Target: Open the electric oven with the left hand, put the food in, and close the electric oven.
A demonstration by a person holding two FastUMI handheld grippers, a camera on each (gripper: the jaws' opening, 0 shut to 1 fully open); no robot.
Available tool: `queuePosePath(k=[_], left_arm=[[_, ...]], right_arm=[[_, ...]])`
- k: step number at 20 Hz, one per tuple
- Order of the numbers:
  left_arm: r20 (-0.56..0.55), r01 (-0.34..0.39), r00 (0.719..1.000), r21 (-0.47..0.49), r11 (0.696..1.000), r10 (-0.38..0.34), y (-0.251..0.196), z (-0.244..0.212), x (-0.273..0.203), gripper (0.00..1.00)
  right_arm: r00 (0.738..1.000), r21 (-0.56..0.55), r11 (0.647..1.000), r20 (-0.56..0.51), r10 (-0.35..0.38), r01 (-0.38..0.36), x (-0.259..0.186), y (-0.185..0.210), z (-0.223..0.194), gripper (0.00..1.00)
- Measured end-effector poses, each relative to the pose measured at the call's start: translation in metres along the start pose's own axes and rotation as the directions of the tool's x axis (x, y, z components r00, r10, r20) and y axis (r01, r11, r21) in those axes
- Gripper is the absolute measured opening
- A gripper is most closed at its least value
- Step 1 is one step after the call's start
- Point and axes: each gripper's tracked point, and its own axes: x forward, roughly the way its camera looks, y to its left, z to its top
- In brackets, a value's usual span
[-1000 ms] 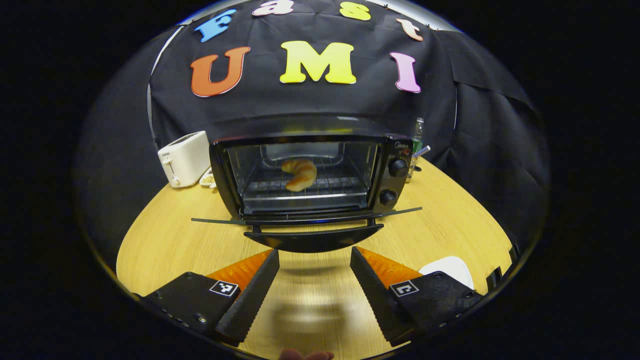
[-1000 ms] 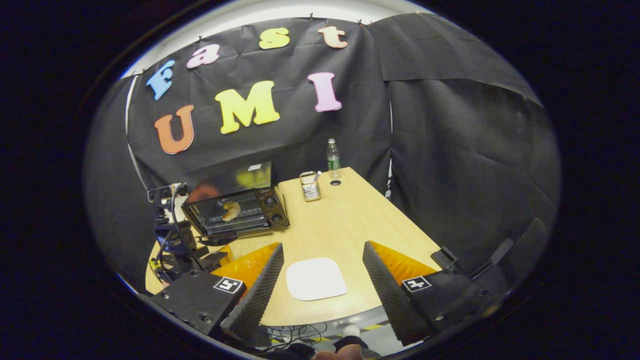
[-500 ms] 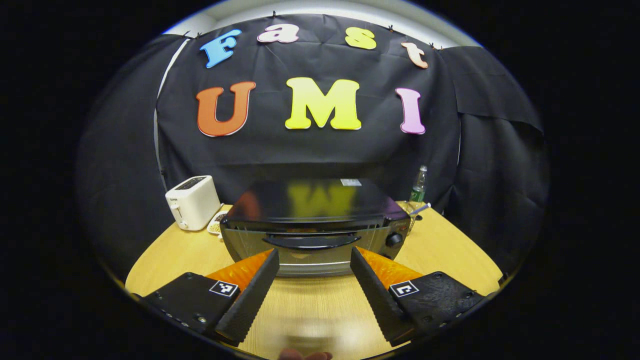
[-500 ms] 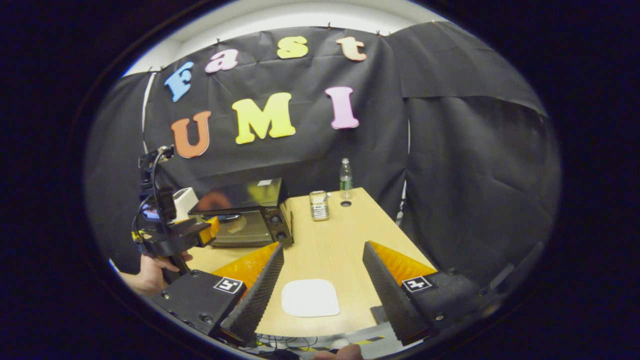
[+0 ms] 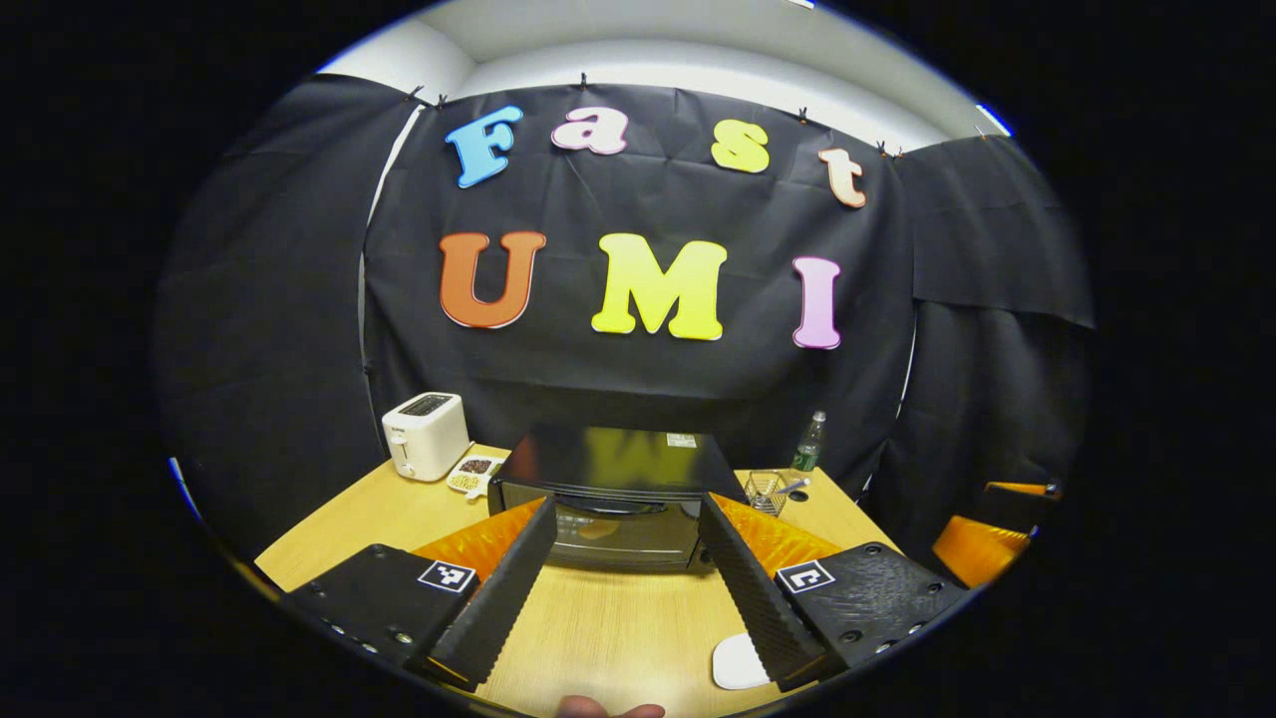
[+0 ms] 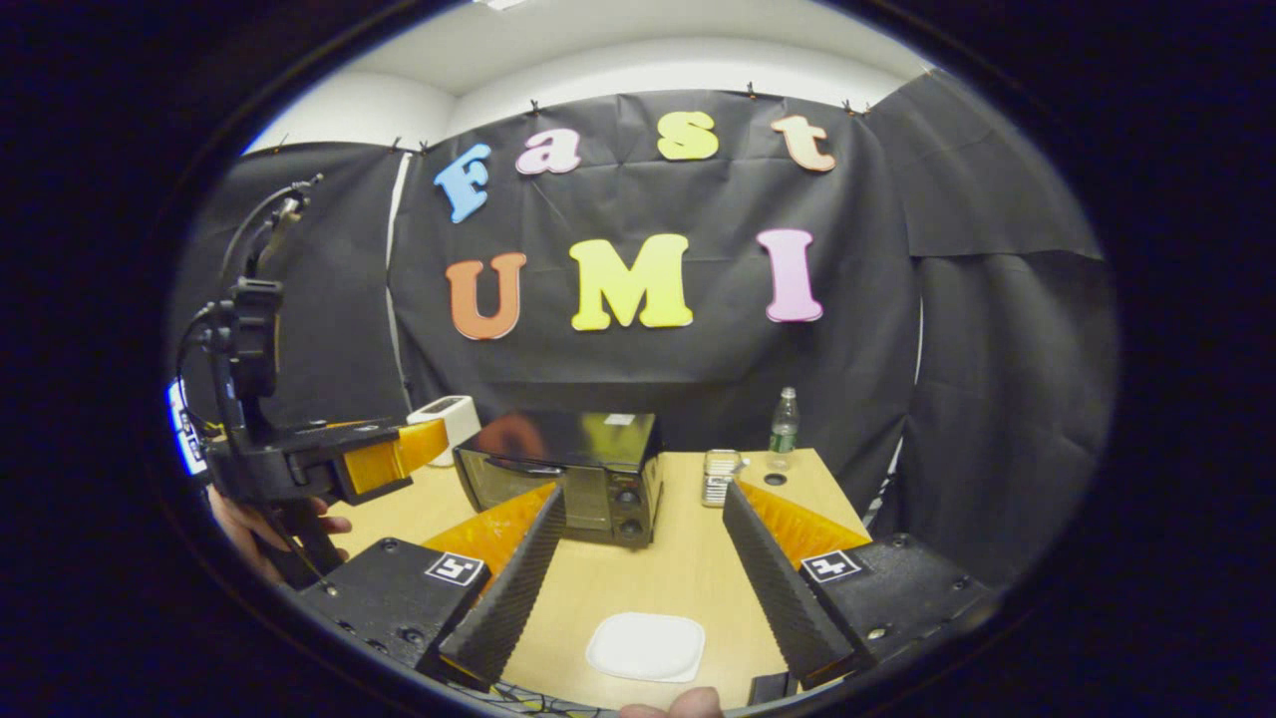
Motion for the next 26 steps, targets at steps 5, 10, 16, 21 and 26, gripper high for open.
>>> queuePosePath(k=[5,10,16,21,26], left_arm=[[0.049,0.039,0.998,0.016,0.999,-0.039,0.005,0.029,-0.069,0.93],[0.077,0.050,0.996,0.004,0.999,-0.050,0.024,0.036,-0.132,0.93],[0.102,0.056,0.993,0.025,0.998,-0.059,0.046,0.028,-0.189,0.93],[0.085,0.038,0.996,0.007,0.999,-0.038,0.055,0.021,-0.225,0.93],[0.102,0.022,0.995,-0.004,1.000,-0.021,0.060,0.021,-0.247,0.93]], right_arm=[[0.997,0.014,1.000,0.074,-0.019,0.018,-0.034,0.027,0.029,0.97],[0.994,-0.007,0.998,0.093,-0.060,0.061,-0.095,0.063,0.037,0.97],[0.990,-0.027,0.992,0.075,-0.118,0.120,-0.156,0.095,0.015,0.96],[0.989,-0.031,0.992,0.093,-0.117,0.121,-0.183,0.111,0.021,0.96],[0.986,-0.021,0.991,0.103,-0.129,0.132,-0.195,0.115,0.015,0.96]])
